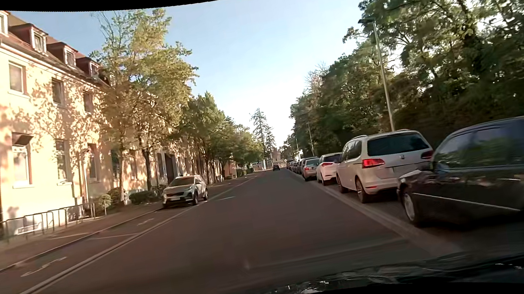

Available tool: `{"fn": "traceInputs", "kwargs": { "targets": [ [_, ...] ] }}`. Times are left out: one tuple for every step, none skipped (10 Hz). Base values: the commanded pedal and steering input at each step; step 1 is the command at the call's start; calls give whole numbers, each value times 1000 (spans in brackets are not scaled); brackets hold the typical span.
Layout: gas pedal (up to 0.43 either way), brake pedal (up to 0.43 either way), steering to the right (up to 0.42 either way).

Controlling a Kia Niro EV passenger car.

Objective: Follow the waypoints while adhering to traffic rules and regulations

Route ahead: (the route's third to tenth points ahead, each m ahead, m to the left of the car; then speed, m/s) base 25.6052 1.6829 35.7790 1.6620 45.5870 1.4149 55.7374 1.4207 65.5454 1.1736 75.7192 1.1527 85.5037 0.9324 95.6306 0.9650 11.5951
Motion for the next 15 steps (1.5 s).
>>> {"fn": "traceInputs", "kwargs": {
  "targets": [
    [110, 0, 10],
    [110, 0, 6],
    [118, 0, 2],
    [118, 0, -1],
    [118, 0, -1],
    [118, 0, -1],
    [118, 0, -1],
    [118, 0, -1],
    [118, 0, 2],
    [118, 0, 6],
    [118, 0, 8],
    [118, 0, 8],
    [118, 0, 8],
    [118, 0, 8],
    [118, 0, 7]
  ]
}}
